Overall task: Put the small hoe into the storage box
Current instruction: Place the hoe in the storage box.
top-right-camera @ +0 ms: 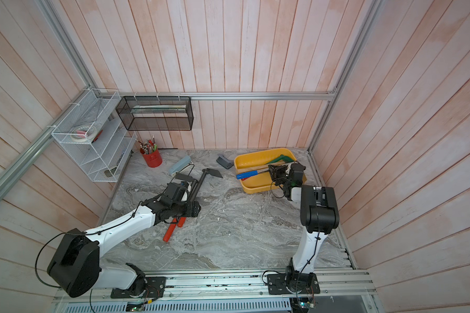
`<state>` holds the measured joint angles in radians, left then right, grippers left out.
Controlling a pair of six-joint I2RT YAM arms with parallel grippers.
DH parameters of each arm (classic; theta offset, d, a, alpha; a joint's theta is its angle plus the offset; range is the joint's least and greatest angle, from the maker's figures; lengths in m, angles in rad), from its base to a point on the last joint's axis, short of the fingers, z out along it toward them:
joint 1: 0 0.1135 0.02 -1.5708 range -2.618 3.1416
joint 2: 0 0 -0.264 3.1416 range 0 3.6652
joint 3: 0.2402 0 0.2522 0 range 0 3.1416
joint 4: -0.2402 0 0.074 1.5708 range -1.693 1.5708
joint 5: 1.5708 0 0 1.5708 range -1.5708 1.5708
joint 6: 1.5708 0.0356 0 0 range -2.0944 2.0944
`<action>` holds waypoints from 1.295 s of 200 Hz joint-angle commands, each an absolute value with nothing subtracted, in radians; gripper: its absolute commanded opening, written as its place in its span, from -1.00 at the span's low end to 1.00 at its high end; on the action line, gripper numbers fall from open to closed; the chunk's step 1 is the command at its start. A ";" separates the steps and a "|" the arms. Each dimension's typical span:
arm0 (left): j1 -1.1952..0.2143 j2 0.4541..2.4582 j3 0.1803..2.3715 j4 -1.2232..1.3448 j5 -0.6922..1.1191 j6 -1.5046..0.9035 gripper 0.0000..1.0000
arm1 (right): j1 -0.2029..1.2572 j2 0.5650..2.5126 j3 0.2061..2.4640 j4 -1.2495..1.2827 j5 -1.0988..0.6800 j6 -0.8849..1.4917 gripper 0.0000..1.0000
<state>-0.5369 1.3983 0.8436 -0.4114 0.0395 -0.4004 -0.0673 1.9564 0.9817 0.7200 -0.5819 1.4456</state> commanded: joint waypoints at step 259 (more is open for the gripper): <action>-0.531 1.373 0.811 -0.408 0.005 -0.401 0.76 | -0.102 2.083 1.117 0.646 -0.601 1.359 -0.92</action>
<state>-0.5365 1.3918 0.8318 -0.4114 0.0177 -0.4007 -0.0868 2.0594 1.1053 0.6743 -0.5938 1.3998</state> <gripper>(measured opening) 0.881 0.256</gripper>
